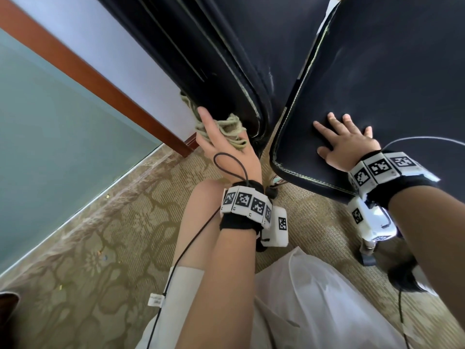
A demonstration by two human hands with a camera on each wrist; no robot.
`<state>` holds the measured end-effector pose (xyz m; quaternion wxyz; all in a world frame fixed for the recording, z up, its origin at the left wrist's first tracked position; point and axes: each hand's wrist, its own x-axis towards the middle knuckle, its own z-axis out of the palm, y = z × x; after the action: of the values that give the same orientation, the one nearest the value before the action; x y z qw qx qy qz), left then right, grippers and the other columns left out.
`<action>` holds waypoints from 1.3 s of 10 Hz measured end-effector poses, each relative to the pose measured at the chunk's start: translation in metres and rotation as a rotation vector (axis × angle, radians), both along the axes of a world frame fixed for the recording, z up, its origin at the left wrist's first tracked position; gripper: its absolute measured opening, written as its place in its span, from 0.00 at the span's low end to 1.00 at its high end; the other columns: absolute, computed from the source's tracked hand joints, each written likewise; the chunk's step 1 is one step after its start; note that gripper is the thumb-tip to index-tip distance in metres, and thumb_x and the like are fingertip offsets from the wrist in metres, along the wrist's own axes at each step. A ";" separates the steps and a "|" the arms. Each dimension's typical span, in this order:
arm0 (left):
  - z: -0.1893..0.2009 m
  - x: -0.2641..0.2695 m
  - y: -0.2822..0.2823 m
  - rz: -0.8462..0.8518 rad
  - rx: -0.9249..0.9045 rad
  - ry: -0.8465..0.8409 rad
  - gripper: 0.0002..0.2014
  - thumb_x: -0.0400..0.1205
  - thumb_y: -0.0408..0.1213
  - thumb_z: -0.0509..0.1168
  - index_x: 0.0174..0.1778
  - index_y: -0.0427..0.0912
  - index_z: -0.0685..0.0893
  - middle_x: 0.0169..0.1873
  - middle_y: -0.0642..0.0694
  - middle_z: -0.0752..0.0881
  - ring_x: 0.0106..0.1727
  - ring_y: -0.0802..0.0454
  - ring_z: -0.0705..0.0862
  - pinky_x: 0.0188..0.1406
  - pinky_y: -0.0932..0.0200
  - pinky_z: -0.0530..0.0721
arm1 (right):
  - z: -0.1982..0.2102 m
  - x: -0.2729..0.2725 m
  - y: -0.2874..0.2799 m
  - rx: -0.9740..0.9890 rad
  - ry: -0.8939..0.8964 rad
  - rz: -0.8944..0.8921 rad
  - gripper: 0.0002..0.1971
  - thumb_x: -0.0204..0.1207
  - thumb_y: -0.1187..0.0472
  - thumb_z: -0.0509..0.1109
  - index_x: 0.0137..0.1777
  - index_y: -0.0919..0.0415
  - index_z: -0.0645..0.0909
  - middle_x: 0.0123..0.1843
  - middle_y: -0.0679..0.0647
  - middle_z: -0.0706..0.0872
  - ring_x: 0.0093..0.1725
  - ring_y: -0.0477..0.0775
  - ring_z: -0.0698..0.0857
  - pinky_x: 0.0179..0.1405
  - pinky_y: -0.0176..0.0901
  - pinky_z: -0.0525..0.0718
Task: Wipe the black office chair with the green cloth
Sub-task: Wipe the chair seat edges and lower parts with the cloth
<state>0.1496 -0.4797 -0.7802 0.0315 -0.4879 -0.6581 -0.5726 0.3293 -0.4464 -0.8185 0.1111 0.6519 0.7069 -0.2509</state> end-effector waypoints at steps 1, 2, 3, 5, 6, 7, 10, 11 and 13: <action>-0.010 0.005 0.001 0.024 -0.033 -0.035 0.30 0.79 0.38 0.59 0.78 0.37 0.62 0.57 0.30 0.74 0.51 0.34 0.80 0.52 0.46 0.81 | -0.002 0.000 0.000 0.005 0.007 -0.002 0.30 0.84 0.47 0.49 0.82 0.40 0.40 0.84 0.45 0.37 0.83 0.53 0.38 0.79 0.65 0.44; -0.020 0.008 0.002 0.037 -0.041 -0.038 0.29 0.80 0.40 0.58 0.77 0.38 0.59 0.54 0.31 0.74 0.47 0.34 0.80 0.45 0.45 0.83 | -0.002 -0.001 0.001 0.001 0.010 -0.003 0.29 0.85 0.47 0.49 0.82 0.40 0.40 0.84 0.45 0.37 0.83 0.53 0.37 0.79 0.65 0.44; -0.037 0.007 -0.003 0.028 -0.089 -0.107 0.30 0.80 0.38 0.58 0.77 0.30 0.61 0.55 0.39 0.71 0.52 0.54 0.74 0.54 0.72 0.75 | -0.002 -0.001 0.000 0.008 0.007 -0.004 0.29 0.85 0.47 0.49 0.82 0.40 0.40 0.84 0.45 0.37 0.83 0.53 0.37 0.79 0.65 0.44; -0.056 0.005 -0.012 -0.019 -0.149 -0.147 0.33 0.78 0.23 0.67 0.74 0.17 0.58 0.65 0.43 0.65 0.60 0.87 0.58 0.60 0.90 0.53 | -0.003 0.000 -0.001 0.010 0.007 -0.006 0.29 0.85 0.47 0.49 0.82 0.40 0.40 0.84 0.45 0.37 0.83 0.53 0.37 0.79 0.64 0.44; -0.046 0.006 -0.015 -0.028 -0.071 -0.158 0.36 0.83 0.41 0.62 0.78 0.23 0.53 0.72 0.48 0.59 0.71 0.80 0.55 0.70 0.81 0.54 | -0.003 0.001 -0.002 0.014 0.005 -0.002 0.29 0.85 0.47 0.48 0.82 0.40 0.40 0.84 0.45 0.37 0.83 0.53 0.37 0.80 0.64 0.44; -0.030 0.009 -0.013 -0.033 0.041 -0.183 0.39 0.80 0.50 0.57 0.78 0.25 0.52 0.71 0.59 0.59 0.71 0.82 0.56 0.70 0.80 0.55 | -0.004 0.002 -0.004 0.011 0.007 -0.002 0.29 0.85 0.47 0.48 0.82 0.40 0.40 0.84 0.45 0.37 0.83 0.52 0.37 0.79 0.64 0.43; -0.022 0.005 -0.007 0.015 -0.073 -0.316 0.37 0.75 0.35 0.65 0.81 0.45 0.60 0.61 0.60 0.71 0.63 0.58 0.75 0.64 0.60 0.75 | 0.003 0.001 -0.004 -0.016 -0.002 0.006 0.29 0.85 0.47 0.49 0.82 0.40 0.39 0.84 0.45 0.37 0.83 0.53 0.37 0.79 0.64 0.44; -0.022 0.003 -0.009 -0.003 -0.115 -0.302 0.36 0.75 0.29 0.67 0.80 0.40 0.63 0.58 0.58 0.70 0.58 0.66 0.73 0.56 0.85 0.65 | 0.005 0.001 -0.004 -0.013 -0.002 0.000 0.29 0.85 0.48 0.49 0.82 0.40 0.40 0.84 0.45 0.37 0.83 0.53 0.38 0.79 0.64 0.44; -0.014 0.004 -0.014 -0.091 -0.156 -0.411 0.40 0.72 0.41 0.66 0.82 0.49 0.58 0.56 0.69 0.66 0.60 0.80 0.67 0.56 0.86 0.59 | 0.004 0.000 -0.005 -0.001 -0.009 -0.003 0.29 0.85 0.48 0.50 0.82 0.39 0.40 0.84 0.45 0.38 0.83 0.53 0.38 0.79 0.65 0.44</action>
<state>0.1534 -0.4941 -0.7942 -0.1672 -0.3911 -0.6703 -0.6080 0.3293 -0.4512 -0.8147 0.1142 0.6539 0.7054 -0.2487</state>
